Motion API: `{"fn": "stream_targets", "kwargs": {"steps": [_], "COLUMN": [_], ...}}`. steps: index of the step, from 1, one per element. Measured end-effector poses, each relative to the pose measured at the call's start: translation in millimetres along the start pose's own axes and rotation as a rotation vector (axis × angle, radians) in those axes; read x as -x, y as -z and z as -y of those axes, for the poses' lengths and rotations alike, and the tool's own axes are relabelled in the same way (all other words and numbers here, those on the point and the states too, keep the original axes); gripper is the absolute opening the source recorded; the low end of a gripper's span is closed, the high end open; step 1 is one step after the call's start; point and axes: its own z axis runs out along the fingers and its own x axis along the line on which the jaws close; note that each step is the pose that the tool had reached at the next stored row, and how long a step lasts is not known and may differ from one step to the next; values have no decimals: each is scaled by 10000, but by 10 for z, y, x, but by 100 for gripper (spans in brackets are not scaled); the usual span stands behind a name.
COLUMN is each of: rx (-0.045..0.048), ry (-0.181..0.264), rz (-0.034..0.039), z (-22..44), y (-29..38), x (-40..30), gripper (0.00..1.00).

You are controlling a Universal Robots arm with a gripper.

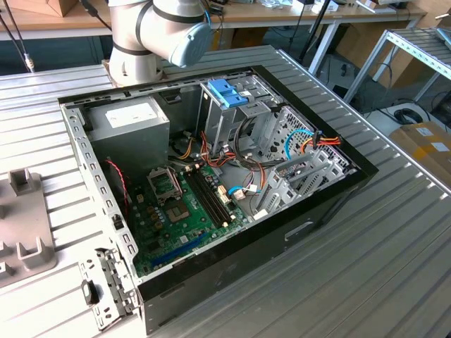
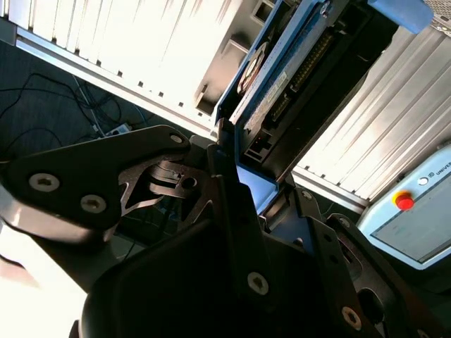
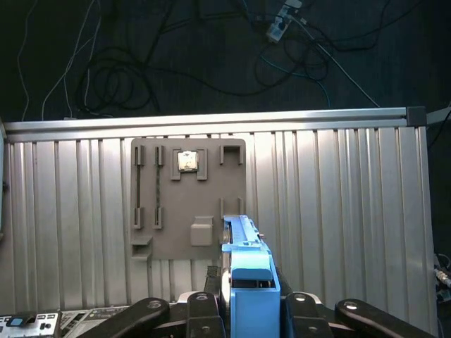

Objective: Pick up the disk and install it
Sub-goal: 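Pick up the disk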

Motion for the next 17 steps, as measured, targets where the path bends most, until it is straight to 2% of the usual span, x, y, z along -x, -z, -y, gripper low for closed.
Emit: {"fn": "stream_targets", "kwargs": {"steps": [17], "rx": [-1], "ry": [-1], "rz": [0], "z": [80], "y": [3], "x": [4], "gripper": [37]}}
